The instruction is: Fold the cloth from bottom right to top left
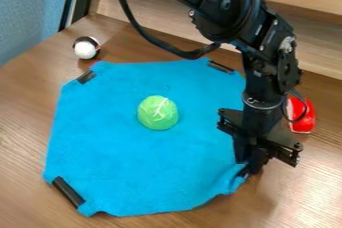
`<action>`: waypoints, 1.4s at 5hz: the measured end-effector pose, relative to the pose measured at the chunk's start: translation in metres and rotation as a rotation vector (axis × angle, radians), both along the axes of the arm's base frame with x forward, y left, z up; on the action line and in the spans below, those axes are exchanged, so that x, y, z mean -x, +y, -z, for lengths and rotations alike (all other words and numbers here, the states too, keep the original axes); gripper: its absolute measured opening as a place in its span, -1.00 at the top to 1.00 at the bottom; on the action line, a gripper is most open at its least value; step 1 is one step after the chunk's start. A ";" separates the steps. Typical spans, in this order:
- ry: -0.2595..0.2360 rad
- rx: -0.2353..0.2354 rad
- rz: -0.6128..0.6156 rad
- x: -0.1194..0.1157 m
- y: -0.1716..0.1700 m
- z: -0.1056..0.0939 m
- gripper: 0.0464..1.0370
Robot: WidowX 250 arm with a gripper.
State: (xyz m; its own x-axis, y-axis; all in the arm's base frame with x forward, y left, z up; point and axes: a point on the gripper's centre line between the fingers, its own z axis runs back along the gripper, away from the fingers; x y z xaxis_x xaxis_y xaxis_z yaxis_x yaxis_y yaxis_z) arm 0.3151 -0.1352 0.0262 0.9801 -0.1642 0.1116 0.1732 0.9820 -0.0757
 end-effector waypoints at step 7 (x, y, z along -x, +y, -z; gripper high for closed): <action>-0.112 0.040 -0.326 -0.023 0.176 -0.083 0.97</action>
